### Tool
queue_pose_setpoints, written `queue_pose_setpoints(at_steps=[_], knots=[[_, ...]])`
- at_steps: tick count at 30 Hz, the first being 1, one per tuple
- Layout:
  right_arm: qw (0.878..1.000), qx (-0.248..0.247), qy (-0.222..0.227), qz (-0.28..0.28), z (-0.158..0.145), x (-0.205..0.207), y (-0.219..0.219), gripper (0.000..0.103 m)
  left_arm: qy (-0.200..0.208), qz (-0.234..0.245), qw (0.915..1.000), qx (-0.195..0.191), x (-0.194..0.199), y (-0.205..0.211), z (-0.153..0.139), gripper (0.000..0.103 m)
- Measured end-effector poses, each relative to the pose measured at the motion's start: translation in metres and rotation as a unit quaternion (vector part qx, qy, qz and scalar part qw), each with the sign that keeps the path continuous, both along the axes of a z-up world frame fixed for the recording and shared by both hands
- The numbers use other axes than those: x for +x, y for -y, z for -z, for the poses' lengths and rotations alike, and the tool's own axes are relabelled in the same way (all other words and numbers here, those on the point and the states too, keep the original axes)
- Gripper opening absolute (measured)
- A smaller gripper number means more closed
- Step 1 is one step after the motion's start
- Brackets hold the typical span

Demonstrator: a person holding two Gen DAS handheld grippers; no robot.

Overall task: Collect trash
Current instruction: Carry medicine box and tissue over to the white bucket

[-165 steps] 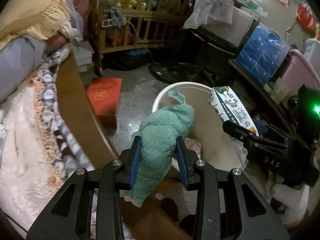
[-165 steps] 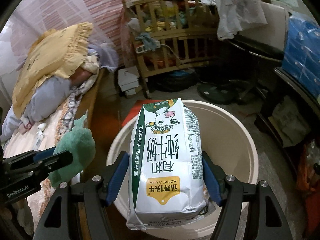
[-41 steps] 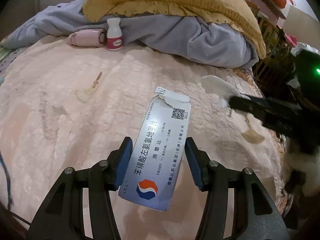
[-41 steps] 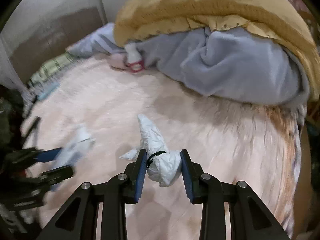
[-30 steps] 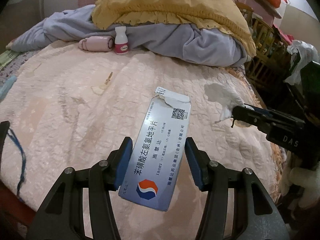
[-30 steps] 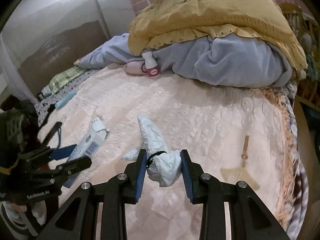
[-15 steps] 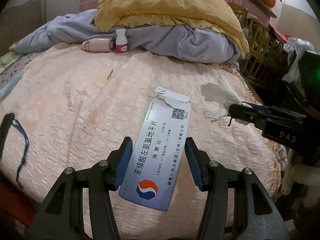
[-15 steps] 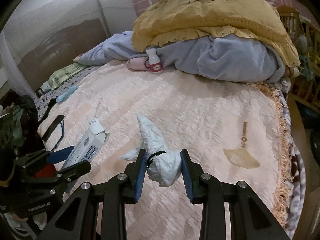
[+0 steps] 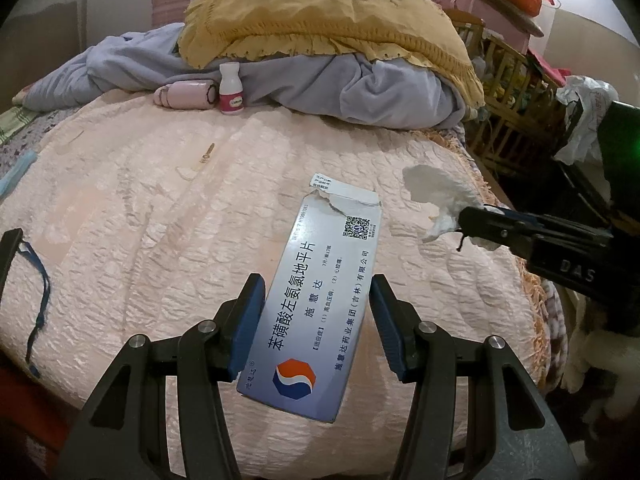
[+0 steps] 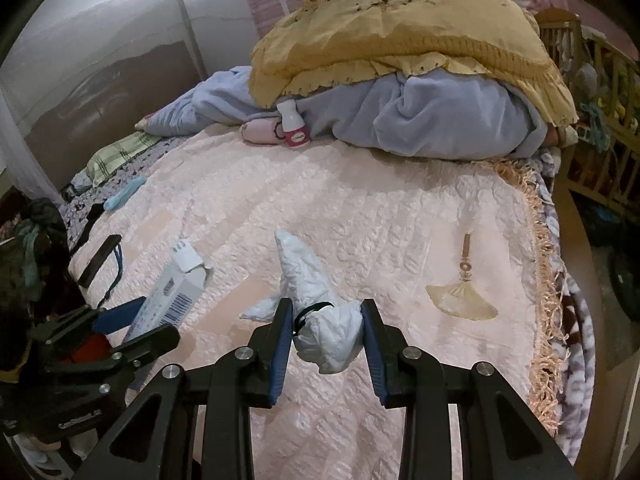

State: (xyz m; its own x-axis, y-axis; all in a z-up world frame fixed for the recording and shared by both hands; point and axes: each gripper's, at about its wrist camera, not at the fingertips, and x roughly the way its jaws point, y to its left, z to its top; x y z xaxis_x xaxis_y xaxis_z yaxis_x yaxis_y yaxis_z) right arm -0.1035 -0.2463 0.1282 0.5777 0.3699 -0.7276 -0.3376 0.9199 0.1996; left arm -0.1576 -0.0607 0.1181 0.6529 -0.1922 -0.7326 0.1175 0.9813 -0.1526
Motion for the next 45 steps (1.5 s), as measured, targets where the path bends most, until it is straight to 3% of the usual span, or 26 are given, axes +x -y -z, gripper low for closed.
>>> queue_pose_setpoints(at_steps=[26, 45], knots=[[1.0, 0.007, 0.002, 0.024, -0.01, -0.01, 0.027, 0.032, 0.025, 0.013, 0.9996, 0.007, -0.018, 0.02, -0.02, 0.052], [0.996, 0.025, 0.018, 0.085, -0.019, -0.022, 0.106, 0.032, 0.035, 0.038, 0.9982, 0.032, 0.029, 0.073, -0.028, 0.052]])
